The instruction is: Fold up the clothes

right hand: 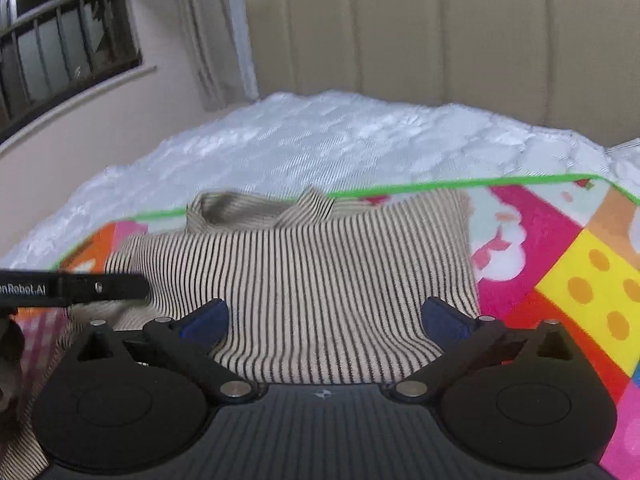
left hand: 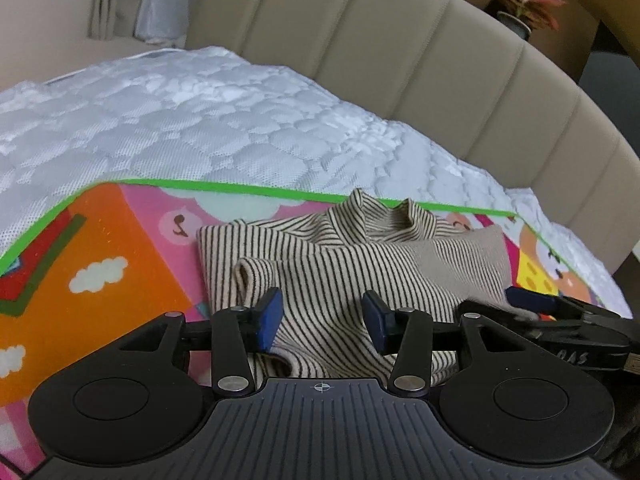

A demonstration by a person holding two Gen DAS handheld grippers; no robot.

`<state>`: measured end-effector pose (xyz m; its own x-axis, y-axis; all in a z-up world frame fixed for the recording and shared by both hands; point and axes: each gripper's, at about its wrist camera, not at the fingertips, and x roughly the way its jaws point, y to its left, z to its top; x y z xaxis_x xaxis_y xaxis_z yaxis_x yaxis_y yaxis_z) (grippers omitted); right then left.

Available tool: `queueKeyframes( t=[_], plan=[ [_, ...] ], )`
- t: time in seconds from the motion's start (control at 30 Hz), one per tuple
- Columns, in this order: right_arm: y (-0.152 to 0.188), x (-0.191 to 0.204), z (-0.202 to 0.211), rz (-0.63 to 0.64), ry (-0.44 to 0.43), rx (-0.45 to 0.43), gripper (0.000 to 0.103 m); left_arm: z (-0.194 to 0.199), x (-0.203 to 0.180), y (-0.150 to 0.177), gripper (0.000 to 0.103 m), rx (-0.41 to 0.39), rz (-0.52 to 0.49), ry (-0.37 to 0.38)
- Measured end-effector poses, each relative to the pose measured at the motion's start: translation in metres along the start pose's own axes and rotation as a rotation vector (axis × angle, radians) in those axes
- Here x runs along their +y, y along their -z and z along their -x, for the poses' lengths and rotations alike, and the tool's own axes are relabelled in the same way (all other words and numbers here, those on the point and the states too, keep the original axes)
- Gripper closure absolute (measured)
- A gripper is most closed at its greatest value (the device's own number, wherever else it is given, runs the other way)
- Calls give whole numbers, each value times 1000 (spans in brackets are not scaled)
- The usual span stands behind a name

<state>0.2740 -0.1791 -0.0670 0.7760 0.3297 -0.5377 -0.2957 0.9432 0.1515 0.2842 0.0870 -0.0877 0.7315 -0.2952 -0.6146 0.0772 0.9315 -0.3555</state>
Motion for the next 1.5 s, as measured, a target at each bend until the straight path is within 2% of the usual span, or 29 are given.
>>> queueKeyframes(
  t=[0.13, 0.2, 0.23, 0.33, 0.37, 0.43, 0.47, 0.5, 0.6, 0.7, 0.77, 0.87, 1.03, 1.17, 1.23, 1.27, 1.3, 1.37, 1.43, 1.47, 1.5],
  plan=[
    [-35, 15, -5, 109, 47, -79, 27, 13, 11, -9, 49, -34, 79, 28],
    [-54, 20, -36, 155, 55, -21, 52, 17, 25, -11, 34, -56, 140, 11],
    [-60, 22, -54, 163, 54, 30, 55, 19, 31, -12, 19, -67, 171, 3],
    [-62, 25, -104, 188, 75, 174, 64, 25, 52, -16, 18, -100, 263, -22],
    [-62, 26, -118, 199, 81, 213, 71, 27, 59, -17, 18, -111, 293, -30],
    [-64, 29, -118, 219, 75, 209, 83, 31, 72, -20, 18, -133, 354, -47],
    [-67, 31, -114, 223, 69, 205, 97, 33, 79, -21, 18, -144, 385, -55],
    [-70, 32, -106, 227, 61, 196, 97, 35, 85, -22, 18, -155, 415, -61],
    [-79, 31, -46, 249, 11, 120, 98, 40, 93, -21, 17, -157, 484, -1],
    [-81, 23, 24, 208, -62, 89, 99, 47, 95, -20, 16, -159, 543, 59],
    [-70, 19, 66, 194, -95, 100, 99, 57, 91, -20, 15, -158, 567, 97],
    [-45, 14, 112, 176, -137, 143, 99, 80, 71, -22, 8, -156, 518, 92],
    [-9, 13, 139, 195, -160, 201, 99, 110, 28, -19, 8, -103, 392, 78],
    [8, 10, 152, 205, -172, 243, 98, 121, 1, -1, 7, 8, 236, 9],
    [6, 4, 164, 205, -188, 228, 92, 124, -7, 7, 7, 78, 169, -28],
    [3, -1, 173, 201, -188, 211, 80, 126, -10, 9, 7, 111, 134, -51],
    [0, -7, 183, 191, -185, 189, 62, 129, -13, 13, 7, 141, 90, -80],
    [-1, -16, 187, 161, -172, 187, 47, 134, -15, 17, 7, 187, 19, -114],
    [2, -23, 178, 122, -154, 213, 44, 139, -14, 20, 7, 225, -27, -123],
    [3, -26, 174, 103, -145, 226, 39, 142, -14, 22, 7, 243, -46, -125],
    [4, -30, 169, 84, -136, 240, 34, 146, -12, 21, 7, 241, -20, -89]
  ],
)
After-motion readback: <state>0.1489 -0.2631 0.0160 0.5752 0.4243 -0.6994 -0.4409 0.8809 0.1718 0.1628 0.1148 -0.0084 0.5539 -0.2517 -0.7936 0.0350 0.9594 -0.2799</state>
